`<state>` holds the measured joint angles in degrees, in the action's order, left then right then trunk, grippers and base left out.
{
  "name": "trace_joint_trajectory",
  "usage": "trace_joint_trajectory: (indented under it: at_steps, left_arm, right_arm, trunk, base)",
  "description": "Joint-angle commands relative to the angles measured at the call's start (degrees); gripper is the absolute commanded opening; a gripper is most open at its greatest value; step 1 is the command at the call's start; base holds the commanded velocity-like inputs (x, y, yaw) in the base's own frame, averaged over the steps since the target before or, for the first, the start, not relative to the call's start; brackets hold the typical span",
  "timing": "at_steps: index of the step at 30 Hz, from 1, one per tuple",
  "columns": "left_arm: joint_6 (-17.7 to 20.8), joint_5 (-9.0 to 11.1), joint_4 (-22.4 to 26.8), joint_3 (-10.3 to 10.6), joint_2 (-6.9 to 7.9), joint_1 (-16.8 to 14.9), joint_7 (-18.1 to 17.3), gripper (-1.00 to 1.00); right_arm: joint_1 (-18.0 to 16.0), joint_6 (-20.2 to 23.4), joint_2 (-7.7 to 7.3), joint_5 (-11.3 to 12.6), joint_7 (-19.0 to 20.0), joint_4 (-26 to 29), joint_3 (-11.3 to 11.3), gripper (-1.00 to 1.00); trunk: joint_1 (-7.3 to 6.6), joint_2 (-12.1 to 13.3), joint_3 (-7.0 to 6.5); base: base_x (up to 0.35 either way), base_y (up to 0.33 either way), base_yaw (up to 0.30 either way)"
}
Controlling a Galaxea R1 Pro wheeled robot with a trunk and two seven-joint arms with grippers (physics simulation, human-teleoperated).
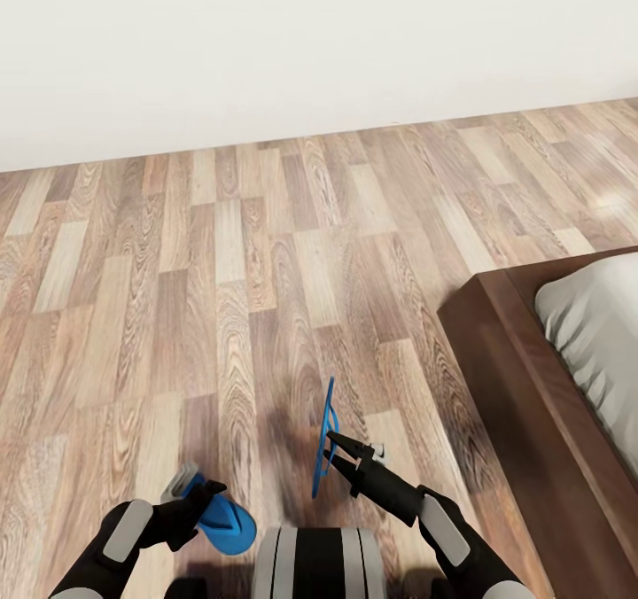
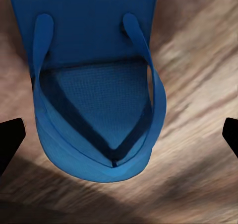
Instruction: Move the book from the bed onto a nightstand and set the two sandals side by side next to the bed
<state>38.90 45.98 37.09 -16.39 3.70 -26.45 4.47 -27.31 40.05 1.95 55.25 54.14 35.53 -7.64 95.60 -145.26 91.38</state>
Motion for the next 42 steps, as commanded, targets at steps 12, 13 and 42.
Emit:
trace_joint_trajectory:
  at_steps: [12, 13, 42]
  left_arm:
    - [0.3, 0.6, 0.1, 0.0, -0.10, 0.0, 0.5, 1.00]
    - [0.3, 0.6, 0.1, 0.0, -0.12, 0.0, 0.5, 1.00]
    - [0.3, 0.6, 0.1, 0.1, -0.18, 0.0, 0.5, 1.00]
  right_arm:
    - [0.0, 0.5, -0.02, 0.5, -0.1, 0.0, -0.1, -1.00]
    - [0.0, 0.5, -0.02, 0.5, -0.1, 0.0, -0.1, -1.00]
    - [0.0, 0.5, -0.02, 0.5, -0.1, 0.2, -0.1, -1.00]
  trunk:
    - [0.22, -0.1, 2.03]
    - [0.22, -0.1, 2.03]
    - [0.35, -0.2, 3.14]
  base:
    - [0.000, 0.000, 0.000]
    - [0.000, 0.000, 0.000]
    - [0.000, 0.000, 0.000]
